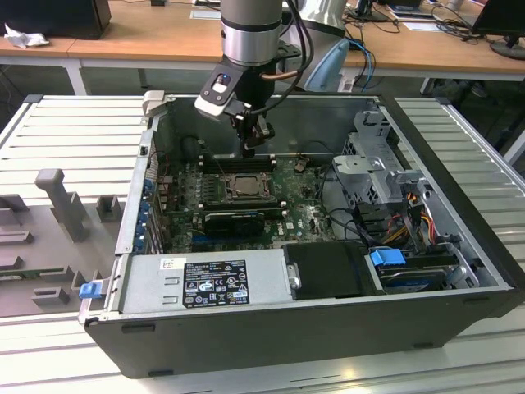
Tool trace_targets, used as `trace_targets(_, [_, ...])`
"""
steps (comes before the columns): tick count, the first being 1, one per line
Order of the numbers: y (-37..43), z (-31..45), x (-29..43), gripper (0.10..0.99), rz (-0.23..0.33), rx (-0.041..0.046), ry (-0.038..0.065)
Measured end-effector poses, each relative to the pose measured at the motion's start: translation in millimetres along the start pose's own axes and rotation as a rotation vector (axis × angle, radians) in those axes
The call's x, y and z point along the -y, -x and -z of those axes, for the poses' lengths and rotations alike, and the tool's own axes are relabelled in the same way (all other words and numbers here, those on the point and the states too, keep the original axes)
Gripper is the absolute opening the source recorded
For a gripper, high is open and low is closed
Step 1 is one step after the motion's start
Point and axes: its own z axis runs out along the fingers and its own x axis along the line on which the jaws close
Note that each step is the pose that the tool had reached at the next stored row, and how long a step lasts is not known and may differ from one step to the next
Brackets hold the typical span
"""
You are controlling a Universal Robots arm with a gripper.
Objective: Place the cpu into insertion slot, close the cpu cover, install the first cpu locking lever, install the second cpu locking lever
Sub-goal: 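Install the first cpu locking lever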
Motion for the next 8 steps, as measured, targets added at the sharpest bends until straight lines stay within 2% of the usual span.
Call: trace_targets(8, [0.0,0.0,0.0,0.106,0.021,-0.0006,0.0])
